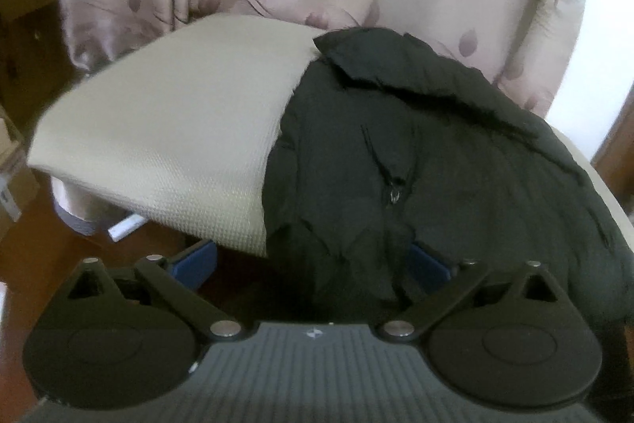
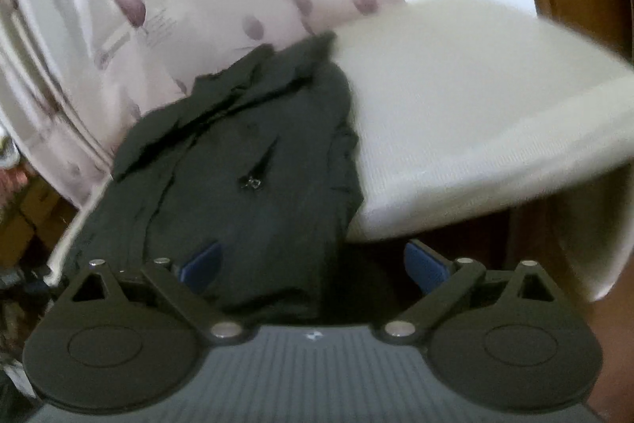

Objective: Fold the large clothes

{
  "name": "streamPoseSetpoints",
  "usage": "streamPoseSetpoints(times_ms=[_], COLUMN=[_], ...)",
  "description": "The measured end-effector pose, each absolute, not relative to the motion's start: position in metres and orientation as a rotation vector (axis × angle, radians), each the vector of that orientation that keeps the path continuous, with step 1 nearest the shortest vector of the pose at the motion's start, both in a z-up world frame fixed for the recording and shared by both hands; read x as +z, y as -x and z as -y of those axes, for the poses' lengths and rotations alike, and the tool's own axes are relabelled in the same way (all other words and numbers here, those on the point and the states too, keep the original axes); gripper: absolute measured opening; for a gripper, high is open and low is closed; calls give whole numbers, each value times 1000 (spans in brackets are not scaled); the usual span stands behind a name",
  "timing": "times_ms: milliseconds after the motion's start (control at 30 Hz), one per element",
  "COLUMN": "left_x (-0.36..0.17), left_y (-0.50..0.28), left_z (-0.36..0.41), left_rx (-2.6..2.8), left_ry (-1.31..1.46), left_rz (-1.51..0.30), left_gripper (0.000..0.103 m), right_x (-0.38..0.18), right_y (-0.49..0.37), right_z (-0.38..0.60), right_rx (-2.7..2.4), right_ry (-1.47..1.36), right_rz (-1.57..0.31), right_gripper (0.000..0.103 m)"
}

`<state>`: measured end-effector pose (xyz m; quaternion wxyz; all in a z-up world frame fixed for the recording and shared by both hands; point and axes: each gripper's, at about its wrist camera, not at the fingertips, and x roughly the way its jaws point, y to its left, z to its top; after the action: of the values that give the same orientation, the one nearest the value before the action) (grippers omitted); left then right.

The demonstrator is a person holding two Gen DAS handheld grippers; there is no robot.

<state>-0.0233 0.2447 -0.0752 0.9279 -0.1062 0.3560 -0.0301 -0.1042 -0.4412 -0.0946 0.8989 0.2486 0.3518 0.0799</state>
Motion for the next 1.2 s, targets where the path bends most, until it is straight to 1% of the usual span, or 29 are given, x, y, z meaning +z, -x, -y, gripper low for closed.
streamPoseSetpoints(times_ms=[33,67,133,233,267,300,333,367,433,467,533,600,667,700,733,767,867,1000,1200], left_x=[-81,-87,-99,-111,-115,-118,-120,-122,-125,-126,-127,-129,-130,-128,-126,-124,-113,-87,-44], left_y=[22,22,22,23,22,21,19,16,12,9,2,-7,-14,-16,-16,-14,-6,12,47], left_z=[-246,-248,-253,-260,-261,-261,-260,-258,-255,-253,-250,-248,-240,-236,-233,-231,-224,-229,-244], left_rx=[-66,-66,-70,-90,-100,-109,-119,-130,-146,-154,-166,-188,-228,-236,-252,-264,-251,-229,-253], left_ry=[230,246,284,350,368,374,370,360,342,333,320,318,286,251,241,241,210,277,363], left_rz=[-747,-766,-801,-820,-824,-829,-835,-841,-848,-848,-843,-851,-865,-859,-860,-858,-814,-731,-617], left_gripper=[100,96,94,94,94,94,93,94,94,94,94,89,50,43,29,19,13,12,12], right_x=[-101,-106,-115,-126,-132,-137,-137,-147,-148,-146,-141,-135,-130,-127,-126,-124,-122,-119,-94], right_y=[99,92,81,72,70,65,65,61,62,63,63,63,64,66,68,69,70,78,100], right_z=[441,442,439,440,439,435,435,428,420,418,414,414,415,416,417,417,418,424,426], right_rx=[171,178,184,219,217,225,225,234,239,252,264,274,289,300,307,311,318,342,401], right_ry=[-547,-562,-573,-626,-642,-657,-657,-668,-643,-636,-627,-631,-654,-673,-688,-697,-722,-816,-862], right_rz=[-734,-736,-745,-727,-741,-762,-762,-809,-812,-808,-799,-787,-767,-753,-741,-732,-714,-672,-605], right_gripper=[99,99,99,98,95,77,61,38,34,29,27,22,19,17,17,16,13,11,11])
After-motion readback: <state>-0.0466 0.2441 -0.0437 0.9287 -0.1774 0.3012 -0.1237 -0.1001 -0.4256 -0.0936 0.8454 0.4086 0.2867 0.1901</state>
